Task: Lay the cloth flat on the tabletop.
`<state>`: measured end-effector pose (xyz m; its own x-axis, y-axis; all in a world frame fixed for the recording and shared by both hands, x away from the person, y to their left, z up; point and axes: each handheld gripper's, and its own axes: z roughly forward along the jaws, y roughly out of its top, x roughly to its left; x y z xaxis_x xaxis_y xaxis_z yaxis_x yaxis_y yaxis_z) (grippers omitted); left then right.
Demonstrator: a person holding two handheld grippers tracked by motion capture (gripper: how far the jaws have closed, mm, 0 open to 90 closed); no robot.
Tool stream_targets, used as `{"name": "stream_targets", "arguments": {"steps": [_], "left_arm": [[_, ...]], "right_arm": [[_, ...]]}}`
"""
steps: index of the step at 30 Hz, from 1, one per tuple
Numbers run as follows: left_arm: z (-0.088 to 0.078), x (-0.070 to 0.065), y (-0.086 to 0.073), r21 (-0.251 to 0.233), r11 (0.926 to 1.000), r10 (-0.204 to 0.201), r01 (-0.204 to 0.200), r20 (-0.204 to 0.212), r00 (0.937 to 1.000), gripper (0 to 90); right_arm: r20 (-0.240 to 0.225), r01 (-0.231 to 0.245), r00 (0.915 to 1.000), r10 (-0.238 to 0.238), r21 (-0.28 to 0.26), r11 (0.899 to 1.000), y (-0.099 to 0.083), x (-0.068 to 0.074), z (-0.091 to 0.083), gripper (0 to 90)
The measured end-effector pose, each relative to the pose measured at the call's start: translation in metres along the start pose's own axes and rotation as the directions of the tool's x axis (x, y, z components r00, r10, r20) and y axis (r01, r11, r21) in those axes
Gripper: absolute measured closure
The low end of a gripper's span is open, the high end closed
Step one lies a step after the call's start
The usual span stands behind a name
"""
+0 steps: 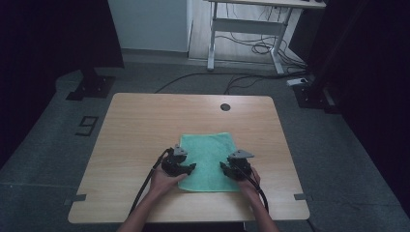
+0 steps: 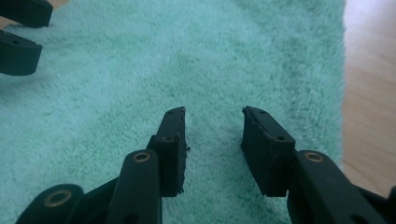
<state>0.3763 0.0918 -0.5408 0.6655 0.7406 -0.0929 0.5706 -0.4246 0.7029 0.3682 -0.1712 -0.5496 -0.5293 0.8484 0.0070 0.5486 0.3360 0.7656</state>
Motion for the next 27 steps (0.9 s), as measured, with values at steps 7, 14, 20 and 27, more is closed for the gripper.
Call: {"name": "stream_targets", "arguments": {"steps": [7,14,20,27], "left_arm": [[-0.004,-0.008,-0.011,-0.006,0.9993,0.037,-0.037,-0.031,0.9988,45.3],[-0.021,-0.02,-0.03,-0.003,0.9983,0.058,-0.058,-0.045,0.9973,45.2],[-0.03,-0.025,-0.04,-0.006,0.9983,0.058,-0.058,-0.039,0.9976,45.2],[-0.027,-0.02,-0.03,-0.037,0.9983,0.044,-0.045,-0.038,0.9983,45.4]], "right_arm": [[-0.008,-0.008,0.9999,0.008,-0.013,1.0,-0.007,0.005,-0.004,60.6],[-0.032,0.017,0.9993,-0.017,-0.019,1.0,-0.017,0.022,-0.016,62.8],[-0.085,0.032,0.9958,-0.033,-0.016,0.999,-0.024,0.028,-0.025,57.5],[-0.036,-0.016,0.9993,0.014,-0.07,0.997,-0.005,0.0,-0.033,54.8]]}}
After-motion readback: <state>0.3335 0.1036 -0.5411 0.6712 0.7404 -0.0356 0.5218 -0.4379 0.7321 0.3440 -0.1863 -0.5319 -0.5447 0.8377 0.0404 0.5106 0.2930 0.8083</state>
